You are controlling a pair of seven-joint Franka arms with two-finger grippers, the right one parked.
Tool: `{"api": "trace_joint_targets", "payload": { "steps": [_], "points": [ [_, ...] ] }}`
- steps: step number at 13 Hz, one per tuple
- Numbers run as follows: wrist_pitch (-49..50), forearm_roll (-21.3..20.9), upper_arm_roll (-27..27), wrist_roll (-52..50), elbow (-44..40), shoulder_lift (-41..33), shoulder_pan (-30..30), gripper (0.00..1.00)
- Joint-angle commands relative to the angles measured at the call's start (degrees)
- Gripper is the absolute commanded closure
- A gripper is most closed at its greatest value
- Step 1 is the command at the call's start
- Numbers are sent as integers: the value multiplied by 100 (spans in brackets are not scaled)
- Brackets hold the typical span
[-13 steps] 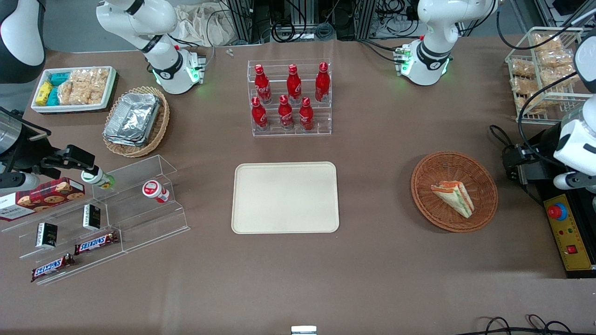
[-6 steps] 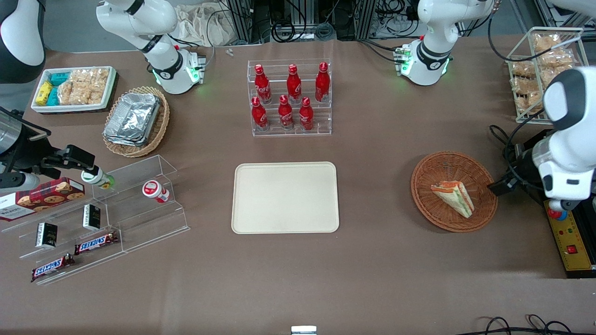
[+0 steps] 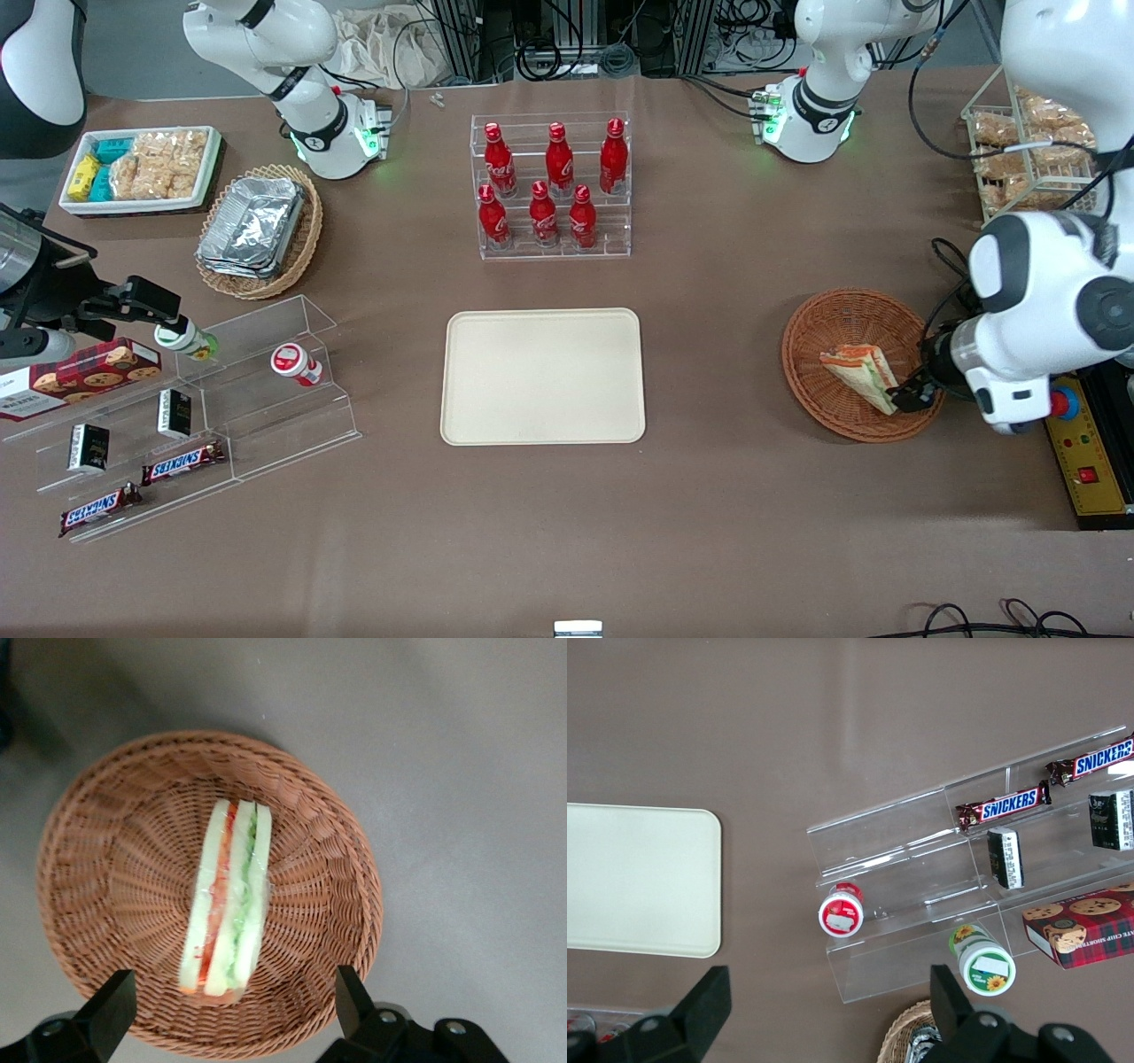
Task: Place sandwich from basket to tray
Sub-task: 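Lower the left gripper and close it on the wrapped sandwich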
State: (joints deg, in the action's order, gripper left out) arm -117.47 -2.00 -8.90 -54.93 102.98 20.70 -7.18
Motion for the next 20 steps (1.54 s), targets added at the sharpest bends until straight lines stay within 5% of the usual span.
{"api": "trace_joint_targets", "payload": {
  "steps": [1, 14, 15, 17, 19, 20],
  "points": [
    [-222, 15, 2, -203, 265, 5, 59, 0],
    [-1471, -328, 37, -97, 1698, -101, -3, 0],
    [-1498, -328, 37, -97, 1690, -83, -3, 6],
    [-1498, -328, 55, -106, 1637, -75, -12, 73],
    [-1507, -319, 55, -176, 1515, -39, -3, 99],
    [-1507, -310, 55, -185, 1488, -39, -3, 100]
  ]
}}
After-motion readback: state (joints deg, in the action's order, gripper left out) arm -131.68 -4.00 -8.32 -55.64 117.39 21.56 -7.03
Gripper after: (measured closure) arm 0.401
